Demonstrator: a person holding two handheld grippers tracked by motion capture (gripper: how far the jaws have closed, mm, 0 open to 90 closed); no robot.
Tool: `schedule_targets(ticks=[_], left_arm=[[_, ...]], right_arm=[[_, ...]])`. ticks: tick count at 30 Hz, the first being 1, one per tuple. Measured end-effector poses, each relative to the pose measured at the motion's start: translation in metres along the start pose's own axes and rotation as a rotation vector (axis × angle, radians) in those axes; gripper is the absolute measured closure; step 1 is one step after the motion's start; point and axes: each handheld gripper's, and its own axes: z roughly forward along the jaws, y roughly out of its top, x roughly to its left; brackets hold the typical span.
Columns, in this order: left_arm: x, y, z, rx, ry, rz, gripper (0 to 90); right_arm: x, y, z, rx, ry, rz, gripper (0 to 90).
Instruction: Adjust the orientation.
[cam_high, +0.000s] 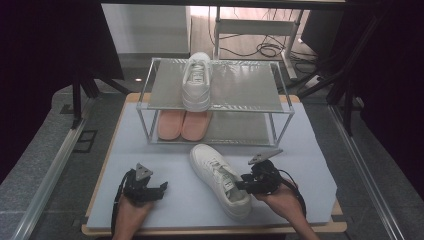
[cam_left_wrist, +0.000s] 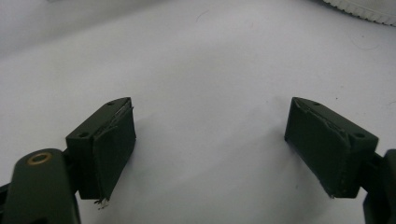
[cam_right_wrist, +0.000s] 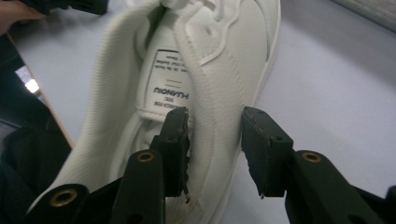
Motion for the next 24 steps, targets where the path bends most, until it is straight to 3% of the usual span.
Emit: schedule_targets(ticks=[6,10,14,19,24], left_arm=[[0.000,0.000,0.000,0.001,0.001,0.001,16.4],[0.000,0.000,0.000,0.000,0.000,0.000,16.4],[0.000,0.000,0.000,0.001,0.000,0.000,16.4],[0.000,0.000,0.000,0.004,-0.001,0.003,16.4],[0.000,0.000,0.000,0.004,-0.001,0.003,16.4]], right_arm=[[-0.001,0.005,0.007,0.031,-0.006,0.001,62.1],[0.000,0.007,0.006,0.047,-0.022,0.010,71.8],[-0.001,0.006,0.005,0.029,-0.015,0.030,77.2],[-0.012,0.005,0.000,0.003,0.026,0.104,79.9],[-0.024,0.002,-0.006,-0.013,0.103,0.188,79.9]])
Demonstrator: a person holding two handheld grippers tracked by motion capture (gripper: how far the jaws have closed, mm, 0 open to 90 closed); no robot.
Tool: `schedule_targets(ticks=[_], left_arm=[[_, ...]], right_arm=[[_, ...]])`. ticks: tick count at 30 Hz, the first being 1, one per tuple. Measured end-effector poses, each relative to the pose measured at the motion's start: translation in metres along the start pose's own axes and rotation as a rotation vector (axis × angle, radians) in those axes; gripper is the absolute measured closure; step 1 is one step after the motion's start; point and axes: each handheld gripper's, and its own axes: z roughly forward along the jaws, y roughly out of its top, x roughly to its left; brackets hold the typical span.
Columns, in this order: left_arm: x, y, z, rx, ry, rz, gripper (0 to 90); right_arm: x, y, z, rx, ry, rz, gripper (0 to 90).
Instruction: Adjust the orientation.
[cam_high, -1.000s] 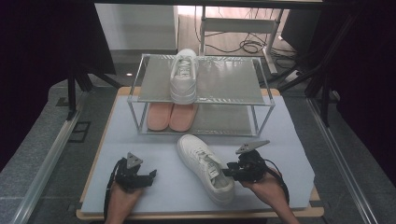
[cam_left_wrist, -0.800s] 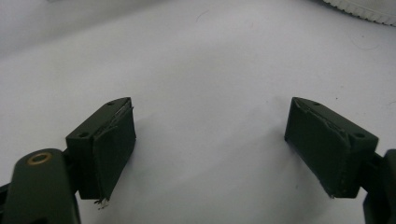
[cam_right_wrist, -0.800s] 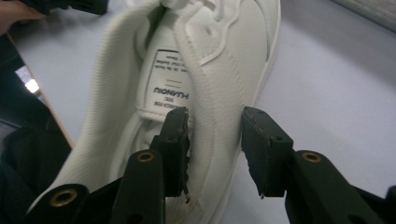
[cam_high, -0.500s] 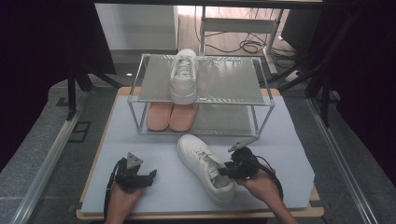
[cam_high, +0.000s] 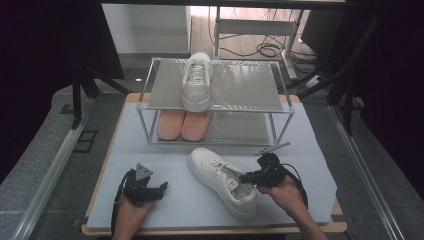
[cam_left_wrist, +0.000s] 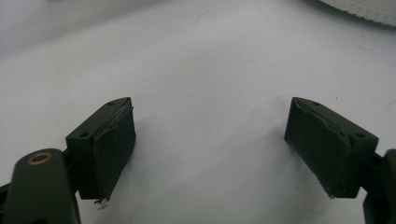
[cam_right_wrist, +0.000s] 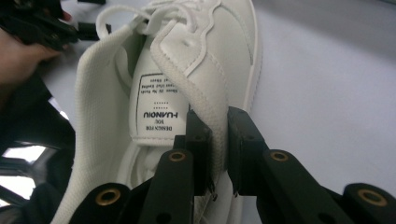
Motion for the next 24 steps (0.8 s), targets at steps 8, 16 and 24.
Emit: schedule_targets(ticks=[8,16,24], left_arm=[[0.000,0.000,0.000,0.000,0.000,-0.001,16.4],[0.000,0.000,0.000,0.000,-0.001,-0.001,16.4],[0.000,0.000,0.000,-0.003,0.000,-0.001,16.4]], right_arm=[[-0.013,-0.004,-0.009,-0.043,0.091,0.116,80.0],[-0.018,-0.005,-0.027,-0.104,0.119,0.162,79.8],[-0.018,-0.002,-0.051,-0.156,0.152,0.187,79.6]])
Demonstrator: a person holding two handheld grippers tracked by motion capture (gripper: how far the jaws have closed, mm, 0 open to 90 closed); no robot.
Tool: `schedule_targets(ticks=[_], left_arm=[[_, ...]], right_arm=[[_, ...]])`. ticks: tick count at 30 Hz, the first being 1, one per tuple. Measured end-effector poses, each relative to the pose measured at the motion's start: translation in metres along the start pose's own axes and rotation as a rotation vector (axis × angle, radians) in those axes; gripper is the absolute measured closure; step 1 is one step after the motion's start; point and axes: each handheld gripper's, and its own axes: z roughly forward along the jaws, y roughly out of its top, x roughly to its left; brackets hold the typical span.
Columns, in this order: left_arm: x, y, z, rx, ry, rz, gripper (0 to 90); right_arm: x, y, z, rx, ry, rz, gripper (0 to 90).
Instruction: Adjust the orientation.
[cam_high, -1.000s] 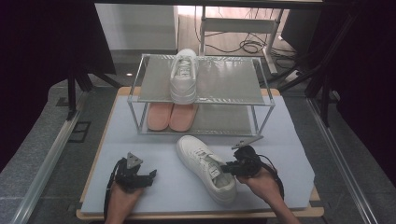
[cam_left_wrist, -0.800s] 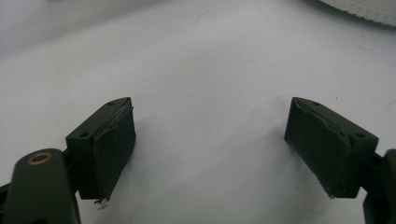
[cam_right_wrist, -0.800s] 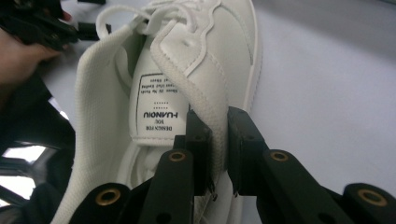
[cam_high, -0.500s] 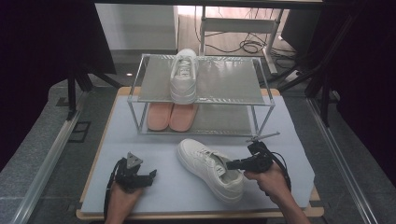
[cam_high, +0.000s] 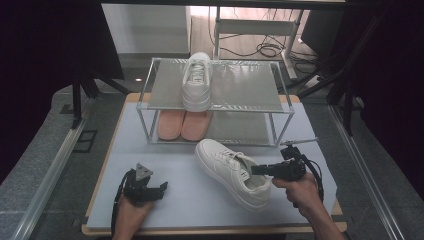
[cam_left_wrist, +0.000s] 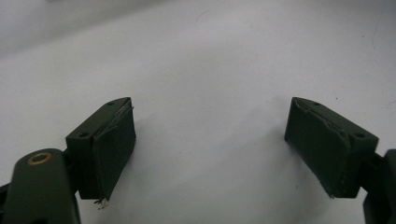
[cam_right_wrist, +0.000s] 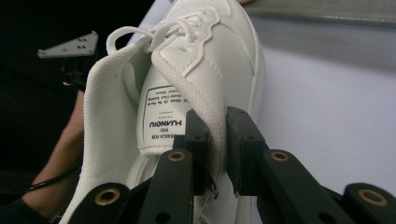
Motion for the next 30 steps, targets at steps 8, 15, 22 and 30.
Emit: schedule_targets(ticks=[8,15,22,30], left_arm=[[0.000,0.000,0.000,0.005,-0.001,0.004,16.3],[0.000,0.000,0.000,0.005,-0.001,0.004,16.3],[0.001,0.000,0.000,0.008,-0.001,0.006,16.3],[0.001,0.000,0.000,0.008,-0.002,0.005,16.3]], right_arm=[[0.007,0.009,-0.021,-0.030,0.038,0.015,79.6],[0.014,0.017,-0.037,-0.053,0.053,0.019,79.6],[0.015,0.025,-0.055,-0.094,0.085,0.059,79.6],[0.015,0.031,-0.074,-0.136,0.091,0.092,79.7]])
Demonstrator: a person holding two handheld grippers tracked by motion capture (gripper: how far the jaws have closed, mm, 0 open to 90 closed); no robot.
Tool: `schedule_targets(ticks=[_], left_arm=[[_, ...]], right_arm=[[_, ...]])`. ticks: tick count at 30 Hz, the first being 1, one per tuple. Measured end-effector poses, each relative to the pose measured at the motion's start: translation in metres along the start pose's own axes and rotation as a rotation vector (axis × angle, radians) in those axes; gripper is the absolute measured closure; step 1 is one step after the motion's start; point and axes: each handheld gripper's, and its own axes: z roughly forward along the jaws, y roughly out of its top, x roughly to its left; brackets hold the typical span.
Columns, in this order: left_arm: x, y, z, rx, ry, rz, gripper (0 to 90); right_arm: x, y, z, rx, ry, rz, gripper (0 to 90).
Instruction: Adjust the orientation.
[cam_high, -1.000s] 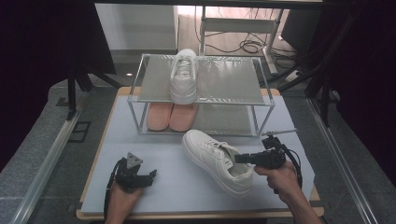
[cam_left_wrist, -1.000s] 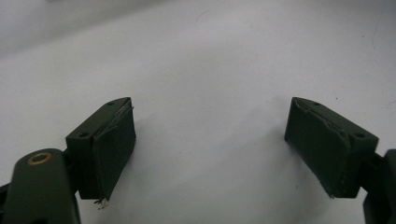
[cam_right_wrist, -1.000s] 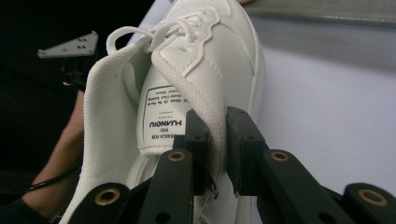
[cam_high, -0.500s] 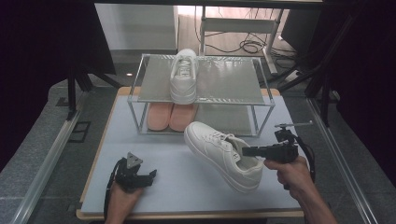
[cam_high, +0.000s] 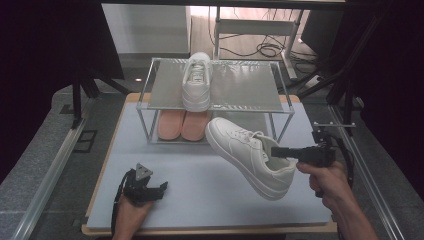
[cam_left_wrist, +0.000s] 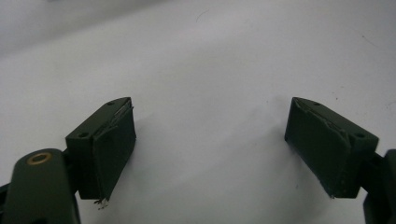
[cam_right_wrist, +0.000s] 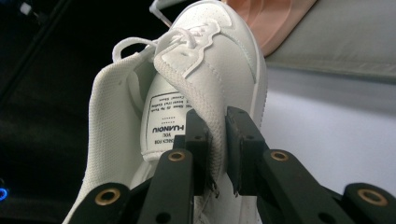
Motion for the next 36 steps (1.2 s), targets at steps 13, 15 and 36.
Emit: schedule_targets(ticks=[13,15,36], left_arm=[[0.000,0.000,0.000,-0.001,-0.002,-0.002,16.3],[0.000,0.000,0.000,-0.001,-0.002,-0.002,16.2],[0.000,0.000,0.000,0.001,-0.003,-0.002,16.2]], right_arm=[[0.013,0.023,-0.025,-0.069,0.019,0.020,79.7],[0.015,0.029,-0.028,-0.083,0.017,0.019,79.7],[0.004,0.104,0.004,-0.191,-0.162,0.064,79.7]])
